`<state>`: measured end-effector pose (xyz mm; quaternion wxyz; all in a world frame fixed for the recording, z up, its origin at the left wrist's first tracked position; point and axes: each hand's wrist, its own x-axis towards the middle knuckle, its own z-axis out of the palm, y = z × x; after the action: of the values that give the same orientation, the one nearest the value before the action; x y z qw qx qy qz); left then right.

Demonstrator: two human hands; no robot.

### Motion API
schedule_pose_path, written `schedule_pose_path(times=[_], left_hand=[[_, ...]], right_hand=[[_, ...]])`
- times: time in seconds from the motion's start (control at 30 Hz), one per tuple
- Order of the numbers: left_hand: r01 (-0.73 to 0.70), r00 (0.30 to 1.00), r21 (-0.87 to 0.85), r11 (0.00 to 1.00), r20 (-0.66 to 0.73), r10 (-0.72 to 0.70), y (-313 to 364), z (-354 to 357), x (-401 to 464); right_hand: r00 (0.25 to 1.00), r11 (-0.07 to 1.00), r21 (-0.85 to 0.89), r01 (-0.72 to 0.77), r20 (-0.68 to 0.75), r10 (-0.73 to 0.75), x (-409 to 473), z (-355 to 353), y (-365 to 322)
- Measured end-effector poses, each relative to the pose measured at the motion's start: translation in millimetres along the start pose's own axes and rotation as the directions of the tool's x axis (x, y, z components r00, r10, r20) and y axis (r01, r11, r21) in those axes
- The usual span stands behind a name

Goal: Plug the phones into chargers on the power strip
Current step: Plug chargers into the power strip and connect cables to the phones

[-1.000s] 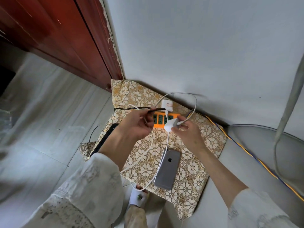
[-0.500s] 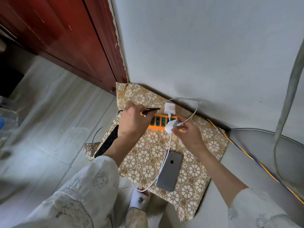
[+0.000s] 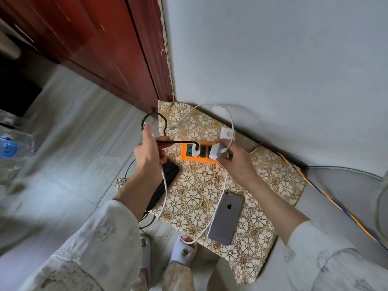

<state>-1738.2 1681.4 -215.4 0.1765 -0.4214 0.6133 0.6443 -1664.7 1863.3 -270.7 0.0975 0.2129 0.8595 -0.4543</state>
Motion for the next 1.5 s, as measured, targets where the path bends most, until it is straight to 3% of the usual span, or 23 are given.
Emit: schedule_pose_path(times=[0.13,0.33,0.4,0.57,0.63,0.73,0.8,0.9,1.03,1.1,1.27,1.33,1.43,1.5], left_hand=[[-0.008,0.987,0.026,1.0,-0.157,0.012,6,-23,23],[0.075,0.959,0.287,0.955,-0.283,0.009,-15,-60,55],[0.007,0.964,0.37,0.929,-0.251,0.092,-25,-68,59],[-0.139,0.99,0.524,0.84,0.056,0.129,-37,-80,61],[-0.207,0.978,0.648,0.733,0.147,0.146,-38,-85,63],[-0.307,0.949,0.828,0.469,0.227,0.219,-38,-96,68],[-0.292,0.951,0.859,0.421,0.212,0.227,-38,-106,75],[-0.243,0.963,0.85,0.467,0.153,0.223,-37,-117,82],[-0.152,0.988,0.568,0.809,0.102,0.114,-31,-127,78],[-0.092,0.988,0.443,0.892,0.149,0.028,-28,-131,66],[0.036,0.955,0.243,0.969,0.278,-0.105,-25,-132,28],[0.072,0.947,0.148,0.986,0.299,-0.114,-25,-131,12],[-0.04,0.935,0.148,0.988,0.354,-0.015,-28,-137,-11],[-0.149,0.917,0.188,0.971,0.393,0.064,-31,-143,-28]], right_hand=[[0.998,0.997,-0.074,0.034,0.064,-0.029,8,-2,-1],[0.976,0.98,-0.198,0.029,0.219,0.016,17,-13,-1],[0.971,0.965,-0.261,0.041,0.236,0.023,20,-14,-1],[0.963,0.897,-0.403,0.182,0.256,-0.08,24,0,-13],[0.956,0.858,-0.456,0.237,0.266,-0.123,24,3,-15],[0.956,0.832,-0.491,0.257,0.254,-0.146,23,5,-15],[0.96,0.82,-0.515,0.25,0.24,-0.143,24,6,-16],[0.958,0.794,-0.55,0.258,0.251,-0.137,27,9,-18],[0.959,0.782,-0.572,0.248,0.259,-0.114,22,10,-16],[0.96,0.79,-0.562,0.245,0.254,-0.116,22,7,-13],[0.983,0.809,-0.571,0.141,0.177,-0.046,18,16,-17],[0.997,0.866,-0.499,-0.003,0.062,0.039,5,26,-17],[0.979,0.948,-0.265,-0.177,-0.142,0.144,-37,48,-20],[0.979,0.948,-0.257,-0.185,-0.137,0.154,-75,65,-24]])
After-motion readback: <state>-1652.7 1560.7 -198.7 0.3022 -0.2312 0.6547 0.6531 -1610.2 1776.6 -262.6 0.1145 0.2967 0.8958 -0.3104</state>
